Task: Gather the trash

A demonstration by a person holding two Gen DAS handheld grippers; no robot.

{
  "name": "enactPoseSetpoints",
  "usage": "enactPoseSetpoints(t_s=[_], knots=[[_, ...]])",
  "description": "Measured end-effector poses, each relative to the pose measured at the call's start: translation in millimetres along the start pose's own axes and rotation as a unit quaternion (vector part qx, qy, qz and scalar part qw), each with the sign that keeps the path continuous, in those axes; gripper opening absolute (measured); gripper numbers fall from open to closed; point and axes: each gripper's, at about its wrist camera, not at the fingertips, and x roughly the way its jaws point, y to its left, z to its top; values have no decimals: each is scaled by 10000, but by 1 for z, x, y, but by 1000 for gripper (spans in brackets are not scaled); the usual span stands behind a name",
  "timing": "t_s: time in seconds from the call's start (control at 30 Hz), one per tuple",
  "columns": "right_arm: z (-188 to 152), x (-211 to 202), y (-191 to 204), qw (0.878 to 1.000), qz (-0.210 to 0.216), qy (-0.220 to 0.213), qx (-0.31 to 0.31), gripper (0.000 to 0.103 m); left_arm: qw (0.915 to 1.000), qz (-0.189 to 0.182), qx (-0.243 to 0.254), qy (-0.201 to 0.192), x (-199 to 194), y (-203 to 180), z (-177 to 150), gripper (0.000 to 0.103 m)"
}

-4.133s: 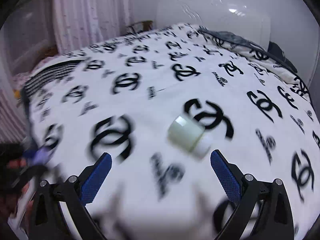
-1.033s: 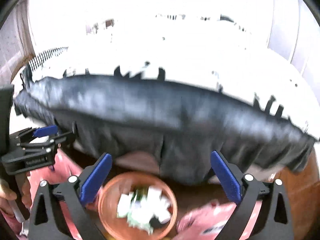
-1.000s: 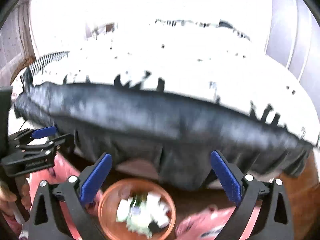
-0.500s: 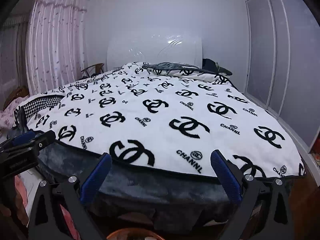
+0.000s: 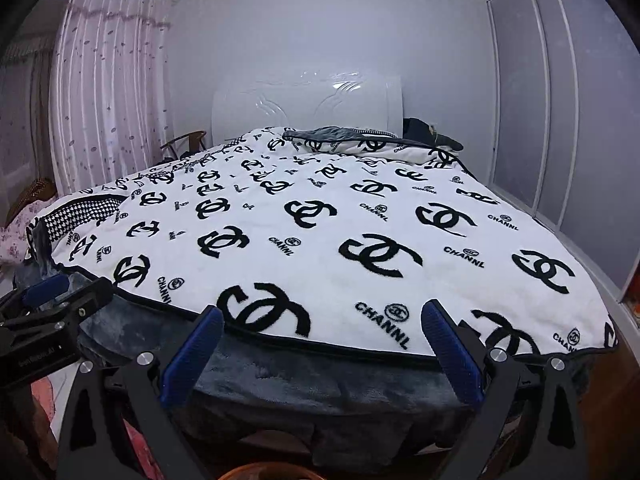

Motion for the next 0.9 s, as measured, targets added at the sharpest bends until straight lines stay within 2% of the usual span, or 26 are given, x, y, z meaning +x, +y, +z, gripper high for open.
enactPoseSetpoints(t_s=[0.9], knots=[[-1,-7,0,10000,27,-20,20,98,9999,81,49,-52,-6,-2,-2,88]])
